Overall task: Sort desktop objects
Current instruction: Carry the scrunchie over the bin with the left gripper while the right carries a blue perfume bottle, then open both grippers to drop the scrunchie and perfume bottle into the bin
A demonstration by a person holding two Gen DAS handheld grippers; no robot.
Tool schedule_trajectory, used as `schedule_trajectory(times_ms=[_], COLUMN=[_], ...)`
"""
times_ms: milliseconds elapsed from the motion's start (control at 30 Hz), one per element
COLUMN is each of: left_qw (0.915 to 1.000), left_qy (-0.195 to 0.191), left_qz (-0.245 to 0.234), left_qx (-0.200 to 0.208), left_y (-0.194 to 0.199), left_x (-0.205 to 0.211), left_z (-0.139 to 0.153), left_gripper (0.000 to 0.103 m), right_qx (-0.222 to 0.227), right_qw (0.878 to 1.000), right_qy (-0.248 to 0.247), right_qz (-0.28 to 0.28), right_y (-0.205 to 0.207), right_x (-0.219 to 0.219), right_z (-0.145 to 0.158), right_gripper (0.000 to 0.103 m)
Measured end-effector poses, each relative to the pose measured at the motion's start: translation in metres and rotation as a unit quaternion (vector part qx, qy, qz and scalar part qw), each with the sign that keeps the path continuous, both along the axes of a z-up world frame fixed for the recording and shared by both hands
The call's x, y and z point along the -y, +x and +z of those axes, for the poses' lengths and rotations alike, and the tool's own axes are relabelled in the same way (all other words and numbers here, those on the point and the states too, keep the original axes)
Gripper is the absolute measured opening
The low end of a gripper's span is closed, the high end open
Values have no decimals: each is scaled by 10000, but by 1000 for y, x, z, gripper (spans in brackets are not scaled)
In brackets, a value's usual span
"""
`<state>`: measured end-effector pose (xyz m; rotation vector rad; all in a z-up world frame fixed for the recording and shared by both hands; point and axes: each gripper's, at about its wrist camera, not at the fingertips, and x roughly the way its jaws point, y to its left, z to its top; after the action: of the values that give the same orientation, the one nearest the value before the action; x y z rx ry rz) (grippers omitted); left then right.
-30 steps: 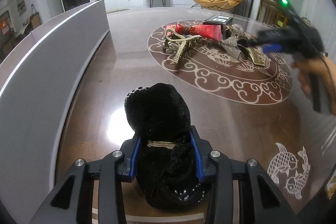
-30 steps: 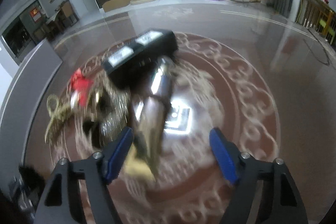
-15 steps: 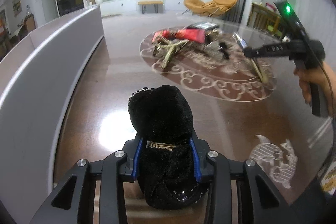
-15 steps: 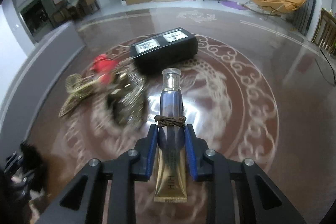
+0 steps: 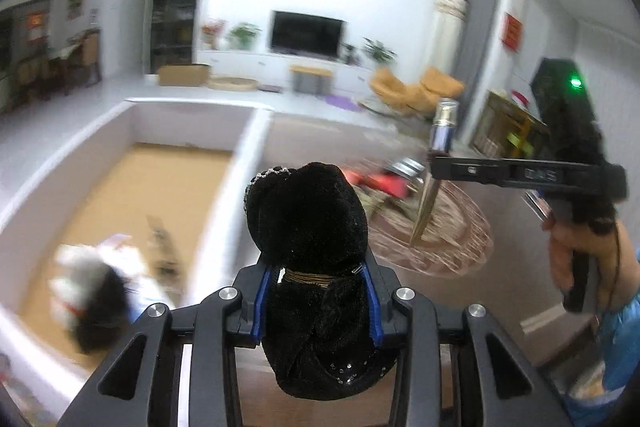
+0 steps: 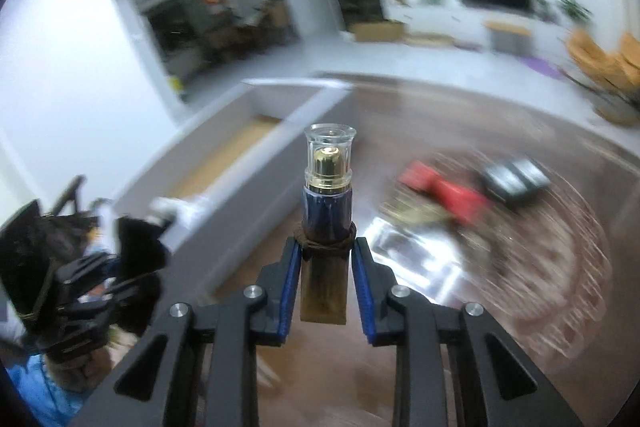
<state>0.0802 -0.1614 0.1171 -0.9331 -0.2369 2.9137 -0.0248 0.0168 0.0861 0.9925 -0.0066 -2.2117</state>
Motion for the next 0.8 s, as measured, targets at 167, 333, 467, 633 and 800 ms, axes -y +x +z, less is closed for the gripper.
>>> schedule_trajectory(times_ms=[167, 333, 467, 633, 800], left_qw=[9960, 9877, 9793, 9679, 9606], left_qy=[-335, -466, -475, -744, -960], left_qz=[788, 1173, 1346, 1817, 2183], left_qx=[261, 929, 1432, 1571, 1425], left_y=[4, -5, -13, -21, -19], left_x=[80, 131, 154, 165, 164], left_z=[3, -27, -51, -67, -69], left_gripper=[37, 37, 41, 76, 92], right_qx=[139, 689, 1222, 1293, 537], right_qw=[9946, 9826, 9706, 9695, 9892], right_qy=[-445, -223, 378, 821, 135], right_qz=[927, 1709, 2038, 1913, 1361], right_y=[11, 19, 22, 21, 25], right_x=[102, 201, 262, 295, 254], right_z=[27, 12, -30, -68, -34], right_gripper=[27, 27, 28, 40, 88])
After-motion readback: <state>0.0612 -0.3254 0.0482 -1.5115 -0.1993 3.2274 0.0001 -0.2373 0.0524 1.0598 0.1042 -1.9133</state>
